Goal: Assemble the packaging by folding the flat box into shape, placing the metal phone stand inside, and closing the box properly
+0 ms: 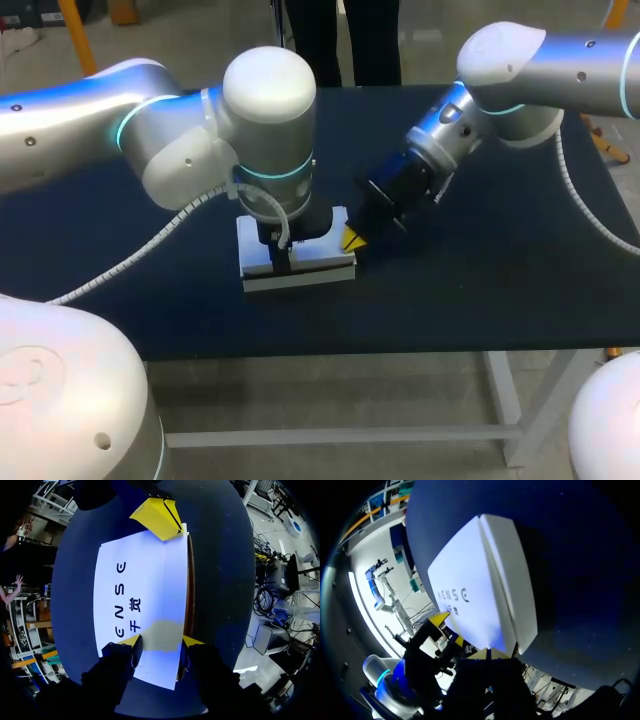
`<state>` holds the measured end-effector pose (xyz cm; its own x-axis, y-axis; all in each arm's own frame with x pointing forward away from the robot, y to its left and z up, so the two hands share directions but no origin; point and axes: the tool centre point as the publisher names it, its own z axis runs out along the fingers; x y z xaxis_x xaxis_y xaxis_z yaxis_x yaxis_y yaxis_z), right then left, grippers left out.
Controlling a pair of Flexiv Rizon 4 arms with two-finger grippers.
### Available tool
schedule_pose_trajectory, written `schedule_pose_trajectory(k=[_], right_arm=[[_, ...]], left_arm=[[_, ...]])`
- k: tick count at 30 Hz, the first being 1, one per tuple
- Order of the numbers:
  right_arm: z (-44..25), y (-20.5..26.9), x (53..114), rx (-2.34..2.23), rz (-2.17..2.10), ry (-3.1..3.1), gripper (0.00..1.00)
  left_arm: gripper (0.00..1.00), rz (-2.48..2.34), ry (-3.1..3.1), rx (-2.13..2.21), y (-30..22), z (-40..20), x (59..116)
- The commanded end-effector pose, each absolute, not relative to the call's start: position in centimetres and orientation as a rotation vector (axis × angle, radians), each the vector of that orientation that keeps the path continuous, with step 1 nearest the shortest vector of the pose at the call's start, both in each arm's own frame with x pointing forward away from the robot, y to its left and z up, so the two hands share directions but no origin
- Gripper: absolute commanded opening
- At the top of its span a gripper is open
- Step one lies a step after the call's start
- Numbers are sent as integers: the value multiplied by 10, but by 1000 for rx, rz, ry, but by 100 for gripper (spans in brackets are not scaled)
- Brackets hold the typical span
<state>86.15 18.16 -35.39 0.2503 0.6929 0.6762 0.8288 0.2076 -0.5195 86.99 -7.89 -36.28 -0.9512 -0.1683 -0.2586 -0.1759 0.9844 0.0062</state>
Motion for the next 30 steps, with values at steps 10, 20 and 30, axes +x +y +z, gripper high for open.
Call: schedule_pose_trajectory(k=[10,20,30], right_arm=[[-357,182,865,-1517,-163,-1477,0],[-356,183,865,-1520,-161,-1479,0],[-358,183,866,-1521,-157,-1476,0]], left_arm=[[64,14,2866,-241,-73,-354,861],[62,-124,2879,-258,-60,-340,861],[0,-446,2930,-388,-42,-325,869]])
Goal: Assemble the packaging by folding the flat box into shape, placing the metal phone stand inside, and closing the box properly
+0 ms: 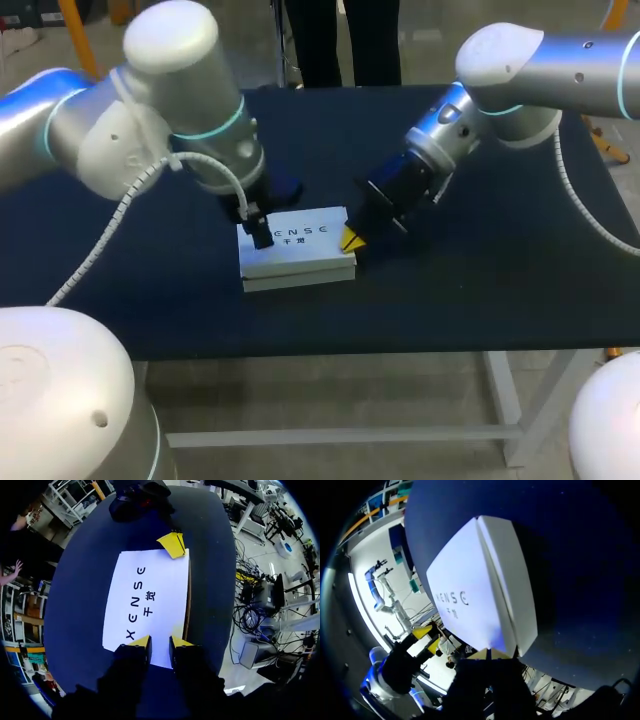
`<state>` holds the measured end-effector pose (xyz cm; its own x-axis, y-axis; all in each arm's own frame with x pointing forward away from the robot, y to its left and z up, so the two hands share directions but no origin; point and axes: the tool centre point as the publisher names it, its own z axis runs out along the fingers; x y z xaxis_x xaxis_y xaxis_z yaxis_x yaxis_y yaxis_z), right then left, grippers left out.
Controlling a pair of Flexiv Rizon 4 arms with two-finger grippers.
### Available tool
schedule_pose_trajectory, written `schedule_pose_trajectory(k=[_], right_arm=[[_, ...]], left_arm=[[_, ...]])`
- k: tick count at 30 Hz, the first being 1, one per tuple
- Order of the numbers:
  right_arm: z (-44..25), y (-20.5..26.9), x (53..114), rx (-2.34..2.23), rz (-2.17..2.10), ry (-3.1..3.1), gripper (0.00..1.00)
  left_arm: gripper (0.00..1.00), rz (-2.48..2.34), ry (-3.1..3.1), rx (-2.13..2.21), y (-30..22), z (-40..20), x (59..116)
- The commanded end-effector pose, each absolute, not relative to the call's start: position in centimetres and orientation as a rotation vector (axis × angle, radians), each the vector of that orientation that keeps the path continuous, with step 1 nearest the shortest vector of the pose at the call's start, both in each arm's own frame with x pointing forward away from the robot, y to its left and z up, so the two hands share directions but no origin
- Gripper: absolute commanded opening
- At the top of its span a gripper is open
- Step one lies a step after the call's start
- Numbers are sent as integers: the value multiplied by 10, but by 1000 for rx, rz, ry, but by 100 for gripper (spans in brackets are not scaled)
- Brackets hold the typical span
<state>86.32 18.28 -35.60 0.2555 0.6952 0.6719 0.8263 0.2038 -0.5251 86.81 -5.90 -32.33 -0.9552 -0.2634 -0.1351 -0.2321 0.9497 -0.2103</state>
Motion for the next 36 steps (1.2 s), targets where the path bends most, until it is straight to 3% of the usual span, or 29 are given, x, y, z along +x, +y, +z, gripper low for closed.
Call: schedule_pose_trajectory(k=[1,36], right_arm=[[-358,183,866,-1521,-157,-1475,0],[-373,180,868,-1534,-137,-1430,0]], left_arm=[[0,-455,2931,-398,-41,-326,870],[0,-515,3007,-406,-41,-373,859]])
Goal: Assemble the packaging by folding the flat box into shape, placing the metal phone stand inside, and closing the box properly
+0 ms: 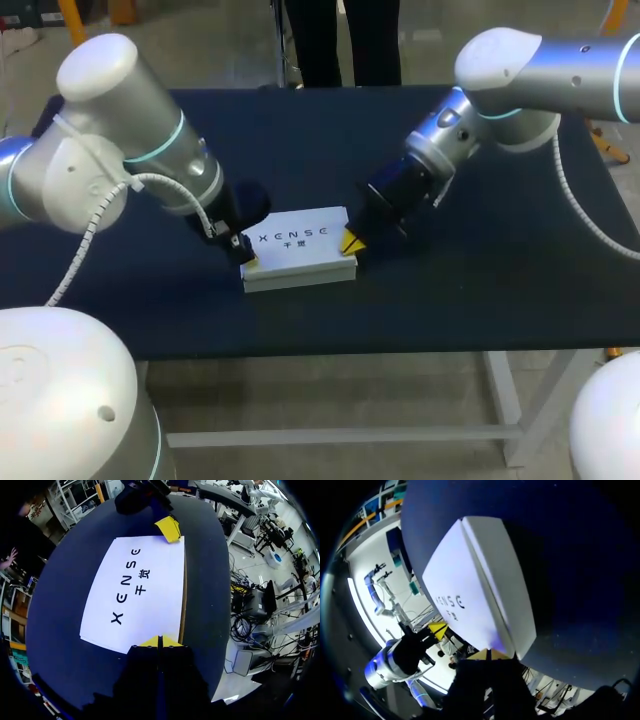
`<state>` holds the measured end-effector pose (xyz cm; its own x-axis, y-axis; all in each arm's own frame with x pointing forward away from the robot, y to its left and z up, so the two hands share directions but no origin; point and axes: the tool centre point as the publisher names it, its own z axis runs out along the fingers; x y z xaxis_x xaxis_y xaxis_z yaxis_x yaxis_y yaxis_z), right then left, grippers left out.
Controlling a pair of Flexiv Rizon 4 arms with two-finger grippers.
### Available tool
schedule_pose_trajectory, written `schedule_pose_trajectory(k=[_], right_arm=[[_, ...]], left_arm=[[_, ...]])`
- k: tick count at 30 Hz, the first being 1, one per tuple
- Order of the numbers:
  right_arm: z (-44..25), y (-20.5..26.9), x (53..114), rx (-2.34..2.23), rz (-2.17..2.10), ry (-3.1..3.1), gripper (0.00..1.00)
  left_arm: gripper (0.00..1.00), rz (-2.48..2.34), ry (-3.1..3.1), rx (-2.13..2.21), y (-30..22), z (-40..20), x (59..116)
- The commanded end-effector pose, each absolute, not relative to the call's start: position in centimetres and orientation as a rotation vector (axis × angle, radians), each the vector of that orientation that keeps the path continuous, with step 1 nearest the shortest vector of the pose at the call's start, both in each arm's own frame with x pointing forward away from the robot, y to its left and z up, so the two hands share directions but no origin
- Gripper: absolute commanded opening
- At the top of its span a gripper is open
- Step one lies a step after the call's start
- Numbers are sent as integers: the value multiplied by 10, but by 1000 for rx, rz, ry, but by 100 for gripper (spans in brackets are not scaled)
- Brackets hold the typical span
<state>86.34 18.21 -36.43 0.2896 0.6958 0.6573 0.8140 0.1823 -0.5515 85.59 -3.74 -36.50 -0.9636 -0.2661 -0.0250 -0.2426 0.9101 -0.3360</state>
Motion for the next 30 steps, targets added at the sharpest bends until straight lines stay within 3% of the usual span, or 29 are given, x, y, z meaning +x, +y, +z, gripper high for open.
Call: schedule_pose_trajectory(k=[1,22,30], right_arm=[[-375,180,868,-1533,-134,-1427,0],[-393,178,869,-1521,-122,-1382,0],[-362,178,861,-1550,-196,-1473,0]], left_arm=[[0,-517,3010,-407,-41,-374,859],[0,-531,3035,-423,-43,-383,859],[0,-523,2994,-405,-43,-366,857]])
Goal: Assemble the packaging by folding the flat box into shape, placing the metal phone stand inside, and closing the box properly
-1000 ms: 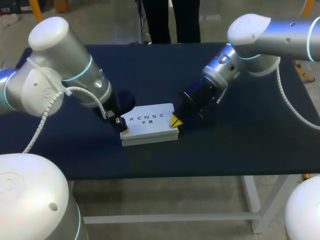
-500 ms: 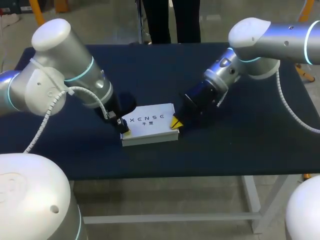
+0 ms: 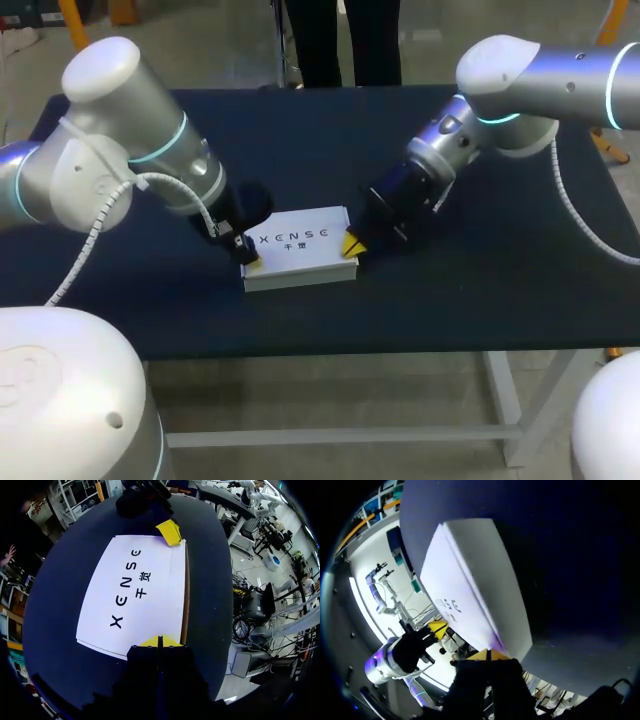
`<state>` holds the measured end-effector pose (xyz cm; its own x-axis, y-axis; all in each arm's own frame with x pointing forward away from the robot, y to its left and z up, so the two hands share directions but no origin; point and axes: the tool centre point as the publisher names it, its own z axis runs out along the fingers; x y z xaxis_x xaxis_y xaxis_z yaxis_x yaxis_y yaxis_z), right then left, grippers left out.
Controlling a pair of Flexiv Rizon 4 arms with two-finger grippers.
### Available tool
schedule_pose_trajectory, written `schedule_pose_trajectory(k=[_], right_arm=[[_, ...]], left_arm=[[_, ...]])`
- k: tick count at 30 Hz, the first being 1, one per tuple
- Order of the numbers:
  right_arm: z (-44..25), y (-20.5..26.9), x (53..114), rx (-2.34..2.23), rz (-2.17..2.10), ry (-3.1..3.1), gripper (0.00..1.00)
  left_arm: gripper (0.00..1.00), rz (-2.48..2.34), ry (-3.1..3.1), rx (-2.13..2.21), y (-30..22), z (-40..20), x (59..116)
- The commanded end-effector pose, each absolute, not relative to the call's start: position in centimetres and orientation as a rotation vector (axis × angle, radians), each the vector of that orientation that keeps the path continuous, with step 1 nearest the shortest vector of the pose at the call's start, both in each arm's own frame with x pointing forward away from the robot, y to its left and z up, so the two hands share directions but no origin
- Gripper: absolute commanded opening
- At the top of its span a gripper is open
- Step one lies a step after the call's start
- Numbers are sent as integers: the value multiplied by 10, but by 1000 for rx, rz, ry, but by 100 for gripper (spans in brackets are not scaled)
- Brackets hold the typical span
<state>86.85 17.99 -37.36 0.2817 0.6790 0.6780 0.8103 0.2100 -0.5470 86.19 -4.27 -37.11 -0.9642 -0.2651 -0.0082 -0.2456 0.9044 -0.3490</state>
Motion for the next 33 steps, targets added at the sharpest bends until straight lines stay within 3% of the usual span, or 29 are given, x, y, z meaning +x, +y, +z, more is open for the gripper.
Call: schedule_pose_trajectory(k=[1,33], right_arm=[[-359,178,860,-1554,-205,-1482,0],[-391,180,857,-1684,-227,-1545,0]], left_arm=[[0,-522,2992,-404,-44,-364,857],[0,-508,3063,-440,-46,-391,859]])
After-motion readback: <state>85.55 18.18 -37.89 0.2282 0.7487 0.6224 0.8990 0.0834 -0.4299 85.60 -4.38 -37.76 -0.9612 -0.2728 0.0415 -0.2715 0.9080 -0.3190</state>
